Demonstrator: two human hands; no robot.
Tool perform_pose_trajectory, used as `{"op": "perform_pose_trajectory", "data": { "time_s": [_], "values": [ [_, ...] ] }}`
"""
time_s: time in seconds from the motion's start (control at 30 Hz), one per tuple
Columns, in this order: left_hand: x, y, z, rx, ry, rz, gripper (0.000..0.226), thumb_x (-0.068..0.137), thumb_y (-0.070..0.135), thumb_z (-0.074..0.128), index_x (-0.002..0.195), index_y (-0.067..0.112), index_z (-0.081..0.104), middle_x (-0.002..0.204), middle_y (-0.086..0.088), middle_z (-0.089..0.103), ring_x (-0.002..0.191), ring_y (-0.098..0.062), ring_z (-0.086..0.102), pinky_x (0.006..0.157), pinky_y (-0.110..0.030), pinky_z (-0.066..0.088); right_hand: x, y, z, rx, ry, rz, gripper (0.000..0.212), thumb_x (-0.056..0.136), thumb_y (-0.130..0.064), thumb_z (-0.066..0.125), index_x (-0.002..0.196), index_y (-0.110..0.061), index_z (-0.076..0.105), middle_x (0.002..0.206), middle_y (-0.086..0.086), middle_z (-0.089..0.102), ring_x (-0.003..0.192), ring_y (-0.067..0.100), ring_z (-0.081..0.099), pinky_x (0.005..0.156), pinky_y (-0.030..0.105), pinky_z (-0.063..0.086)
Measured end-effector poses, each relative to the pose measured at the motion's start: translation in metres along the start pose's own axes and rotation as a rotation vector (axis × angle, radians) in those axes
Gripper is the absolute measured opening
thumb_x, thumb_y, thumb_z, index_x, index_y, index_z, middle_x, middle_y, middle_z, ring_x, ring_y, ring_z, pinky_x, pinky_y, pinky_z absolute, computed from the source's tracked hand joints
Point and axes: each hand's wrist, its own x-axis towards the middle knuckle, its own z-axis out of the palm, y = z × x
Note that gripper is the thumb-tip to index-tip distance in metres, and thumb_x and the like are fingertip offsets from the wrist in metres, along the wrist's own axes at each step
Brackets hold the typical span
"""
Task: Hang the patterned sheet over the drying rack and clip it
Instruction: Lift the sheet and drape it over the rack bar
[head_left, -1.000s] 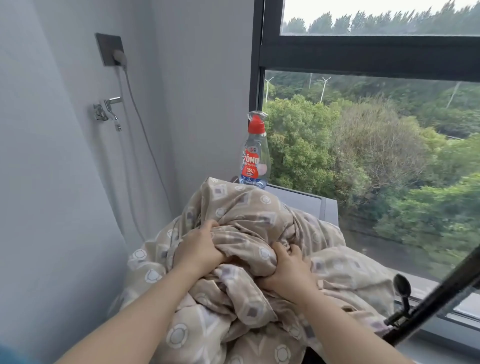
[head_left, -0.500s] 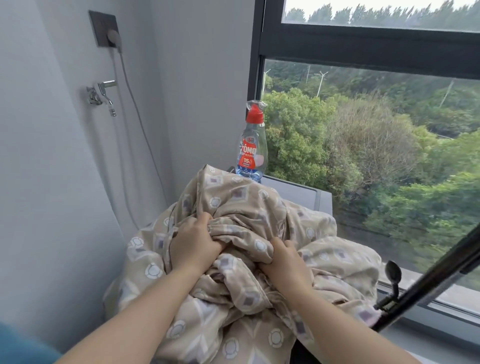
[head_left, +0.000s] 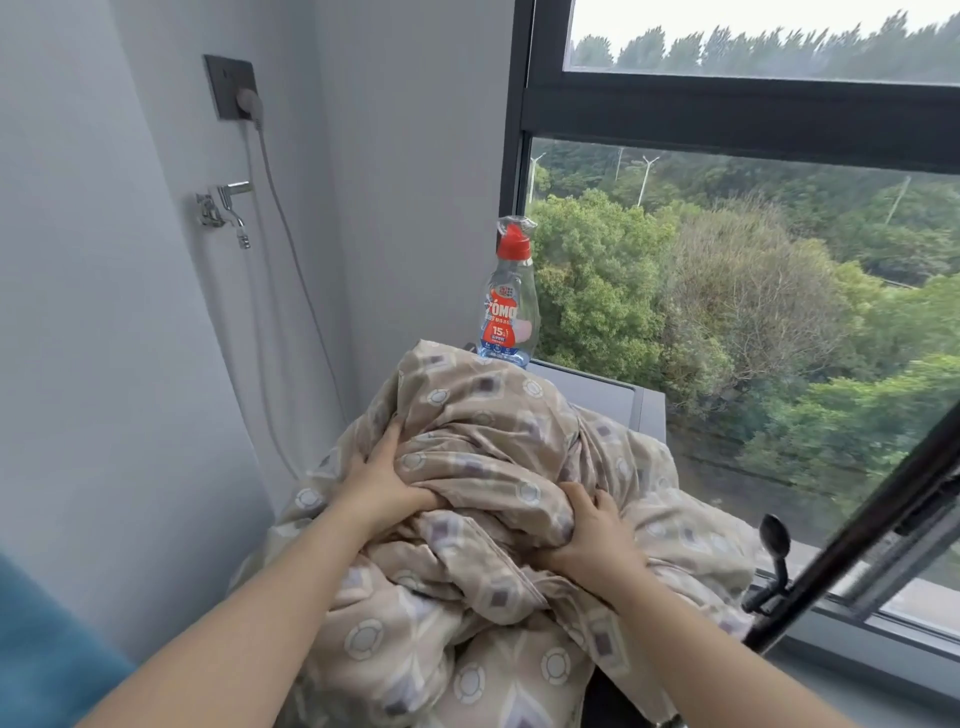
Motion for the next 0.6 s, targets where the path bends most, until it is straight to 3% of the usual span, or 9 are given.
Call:
{"op": "perform_pose_trajectory", "data": {
  "time_s": [0.03, 0.1, 0.2, 0.27, 0.37, 0.47, 0.6],
  "values": [
    [0.001, -0.003, 0.002, -0.058, 0.006, -0.029, 0.105, 0.043, 0.051, 0.068, 0.139, 0.043, 0.026, 0.142, -0.012, 0.040, 0.128, -0.029, 0.042, 0.106, -0.037, 0.038, 0.001, 0.000, -0.001, 0.011, 0.004, -0.021, 0.083, 0.059, -0.056, 0.073, 0.130, -0.043, 0.031, 0.132, 0.012, 0.037, 0.122, 0.036, 0.040, 0.101, 0.046, 0.039],
    [0.008, -0.010, 0.007, -0.169, 0.047, -0.062, 0.076, 0.036, 0.052, 0.064, 0.109, 0.038, 0.049, 0.115, -0.004, 0.063, 0.105, -0.025, 0.059, 0.093, -0.036, 0.049, 0.001, -0.001, -0.002, 0.011, 0.001, -0.071, 0.068, 0.069, -0.043, 0.072, 0.128, -0.032, 0.039, 0.111, 0.011, 0.046, 0.109, 0.034, 0.049, 0.094, 0.038, 0.043],
    [0.004, -0.011, 0.010, -0.284, 0.087, -0.047, 0.050, 0.044, 0.041, 0.069, 0.092, 0.033, 0.056, 0.094, 0.002, 0.067, 0.091, -0.021, 0.062, 0.084, -0.033, 0.051, 0.002, -0.003, -0.002, 0.038, 0.082, -0.149, 0.036, 0.073, -0.017, 0.062, 0.107, -0.017, 0.048, 0.097, 0.010, 0.057, 0.096, 0.032, 0.056, 0.080, 0.035, 0.048],
    [-0.003, -0.005, 0.010, -0.347, 0.118, -0.032, 0.036, 0.053, 0.029, 0.069, 0.086, 0.032, 0.057, 0.088, 0.003, 0.067, 0.090, -0.022, 0.062, 0.081, -0.032, 0.050, -0.001, -0.007, -0.003, 0.059, 0.124, -0.177, 0.026, 0.073, -0.008, 0.055, 0.097, -0.013, 0.049, 0.096, 0.010, 0.063, 0.093, 0.030, 0.058, 0.076, 0.037, 0.048],
    [-0.008, 0.000, 0.004, -0.457, 0.176, 0.003, 0.040, 0.042, 0.031, 0.066, 0.082, 0.033, 0.062, 0.088, 0.001, 0.071, 0.089, -0.024, 0.065, 0.086, -0.039, 0.053, -0.005, -0.015, -0.009, 0.149, 0.196, -0.219, 0.023, 0.073, -0.003, 0.052, 0.095, -0.008, 0.051, 0.093, 0.009, 0.065, 0.091, 0.028, 0.059, 0.073, 0.036, 0.047],
    [-0.013, 0.006, -0.006, -0.602, 0.246, 0.024, 0.052, 0.038, 0.031, 0.070, 0.090, 0.030, 0.069, 0.089, -0.001, 0.073, 0.087, -0.024, 0.067, 0.086, -0.043, 0.054, -0.011, -0.027, -0.018, 0.263, 0.283, -0.262, 0.027, 0.072, 0.003, 0.051, 0.097, -0.008, 0.055, 0.092, 0.007, 0.065, 0.090, 0.026, 0.058, 0.072, 0.033, 0.045],
    [-0.042, 0.034, -0.032, -0.788, 0.362, 0.109, 0.054, 0.048, 0.018, 0.071, 0.101, 0.021, 0.069, 0.090, 0.002, 0.072, 0.087, -0.020, 0.067, 0.083, -0.036, 0.054, -0.027, -0.051, -0.029, 0.449, 0.393, -0.301, 0.034, 0.073, 0.010, 0.050, 0.085, -0.022, 0.051, 0.079, -0.008, 0.057, 0.081, 0.016, 0.054, 0.059, 0.009, 0.038]
  ]
}}
